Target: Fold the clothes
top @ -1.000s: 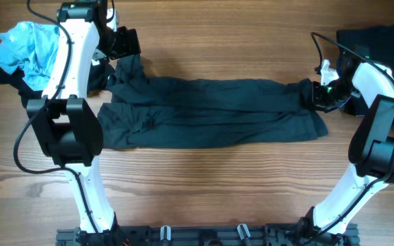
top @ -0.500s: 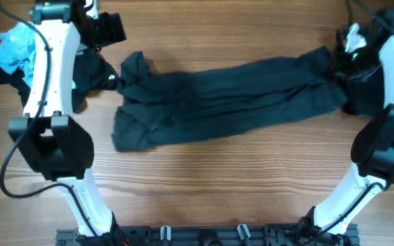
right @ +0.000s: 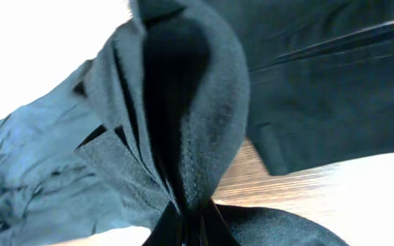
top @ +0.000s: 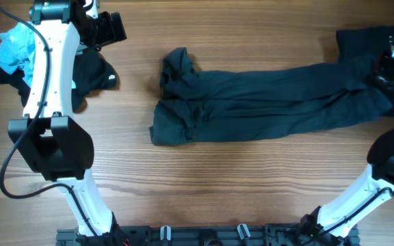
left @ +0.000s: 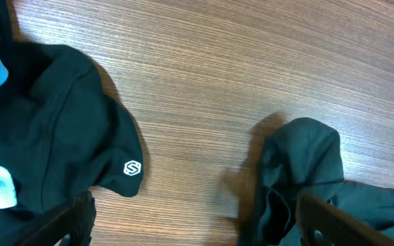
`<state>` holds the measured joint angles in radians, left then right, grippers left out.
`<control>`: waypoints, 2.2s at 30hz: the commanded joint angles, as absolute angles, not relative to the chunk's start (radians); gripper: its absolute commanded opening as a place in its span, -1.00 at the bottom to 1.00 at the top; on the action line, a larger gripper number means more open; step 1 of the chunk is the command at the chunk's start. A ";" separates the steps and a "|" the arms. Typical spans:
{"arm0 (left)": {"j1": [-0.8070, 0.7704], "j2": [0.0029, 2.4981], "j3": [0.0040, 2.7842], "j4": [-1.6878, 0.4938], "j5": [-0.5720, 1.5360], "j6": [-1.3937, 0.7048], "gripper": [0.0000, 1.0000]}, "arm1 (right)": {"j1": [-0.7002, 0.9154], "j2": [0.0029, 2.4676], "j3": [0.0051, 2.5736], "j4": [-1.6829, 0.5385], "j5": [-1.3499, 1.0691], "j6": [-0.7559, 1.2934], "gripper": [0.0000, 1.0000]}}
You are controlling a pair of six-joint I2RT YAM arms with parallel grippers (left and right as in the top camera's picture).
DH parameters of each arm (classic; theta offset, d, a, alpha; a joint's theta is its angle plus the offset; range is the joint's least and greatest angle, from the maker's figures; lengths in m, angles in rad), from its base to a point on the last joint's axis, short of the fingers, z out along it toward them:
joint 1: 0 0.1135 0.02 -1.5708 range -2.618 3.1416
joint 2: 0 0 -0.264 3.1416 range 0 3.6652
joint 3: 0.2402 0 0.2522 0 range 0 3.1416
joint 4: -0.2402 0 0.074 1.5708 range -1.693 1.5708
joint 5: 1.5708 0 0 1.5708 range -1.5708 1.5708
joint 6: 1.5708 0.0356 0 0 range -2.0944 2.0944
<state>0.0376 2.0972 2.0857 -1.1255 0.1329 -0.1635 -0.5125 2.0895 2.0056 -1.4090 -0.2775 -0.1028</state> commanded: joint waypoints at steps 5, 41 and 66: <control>0.039 2.045 2.088 -1.130 0.149 -0.165 0.89 | -0.337 2.090 2.033 -1.473 -0.485 -0.155 -0.92; 0.039 2.046 2.087 -1.071 0.119 -0.161 0.99 | 0.104 2.091 1.922 -1.435 -0.406 -0.049 -0.09; 0.039 2.046 2.087 -1.092 0.119 -0.162 0.98 | 0.275 2.312 1.922 -1.245 -0.025 0.196 -0.06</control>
<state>0.0376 2.0808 2.0857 -1.0916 0.1253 -0.1631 0.2714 2.2700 1.9301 -1.2602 -0.0677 0.1608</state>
